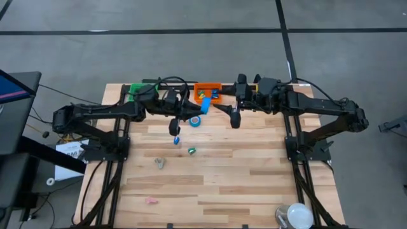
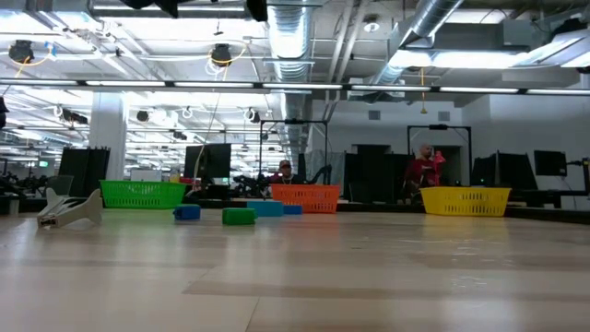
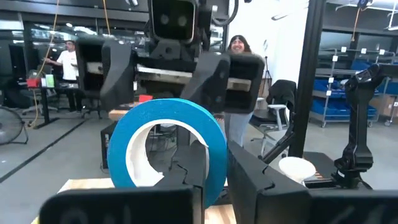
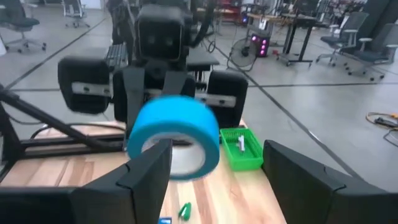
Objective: Pick and place Stapler, Stapler remover, tape
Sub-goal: Put the light blue tape into the yellow bin
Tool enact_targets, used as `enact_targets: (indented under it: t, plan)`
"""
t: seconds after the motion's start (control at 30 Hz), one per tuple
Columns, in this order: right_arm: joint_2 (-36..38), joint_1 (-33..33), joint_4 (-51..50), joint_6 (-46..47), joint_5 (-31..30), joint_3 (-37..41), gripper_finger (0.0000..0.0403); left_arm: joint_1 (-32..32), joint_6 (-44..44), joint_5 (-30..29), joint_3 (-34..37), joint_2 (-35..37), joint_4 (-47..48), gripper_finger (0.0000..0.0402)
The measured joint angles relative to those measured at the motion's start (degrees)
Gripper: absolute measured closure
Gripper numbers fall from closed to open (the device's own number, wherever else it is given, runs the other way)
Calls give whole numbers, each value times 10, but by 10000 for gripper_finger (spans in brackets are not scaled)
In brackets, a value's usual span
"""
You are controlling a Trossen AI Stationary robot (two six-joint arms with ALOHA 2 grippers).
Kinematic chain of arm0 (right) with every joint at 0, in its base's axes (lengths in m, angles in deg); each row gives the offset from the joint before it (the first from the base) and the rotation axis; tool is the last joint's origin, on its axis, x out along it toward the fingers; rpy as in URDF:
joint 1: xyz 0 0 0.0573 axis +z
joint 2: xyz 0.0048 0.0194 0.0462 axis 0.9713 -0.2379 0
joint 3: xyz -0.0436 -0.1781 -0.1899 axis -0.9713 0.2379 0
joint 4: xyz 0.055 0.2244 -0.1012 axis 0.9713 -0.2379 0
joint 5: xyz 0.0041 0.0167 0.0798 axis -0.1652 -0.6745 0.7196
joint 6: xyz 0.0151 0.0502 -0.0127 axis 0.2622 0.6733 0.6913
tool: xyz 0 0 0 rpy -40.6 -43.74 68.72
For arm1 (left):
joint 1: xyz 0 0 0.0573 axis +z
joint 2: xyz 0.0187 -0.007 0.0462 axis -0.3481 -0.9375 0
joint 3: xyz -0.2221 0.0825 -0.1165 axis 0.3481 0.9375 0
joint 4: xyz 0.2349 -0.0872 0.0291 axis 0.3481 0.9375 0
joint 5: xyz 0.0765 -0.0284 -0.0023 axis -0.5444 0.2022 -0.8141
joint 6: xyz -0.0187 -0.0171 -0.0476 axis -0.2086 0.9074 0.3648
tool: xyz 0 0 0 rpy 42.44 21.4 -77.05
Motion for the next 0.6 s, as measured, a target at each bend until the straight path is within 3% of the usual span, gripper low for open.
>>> enact_targets:
  t: [0.6]
  plan:
    - [-55,10,14,-20,26,0,158,0,15,2,1,2,-5,371]
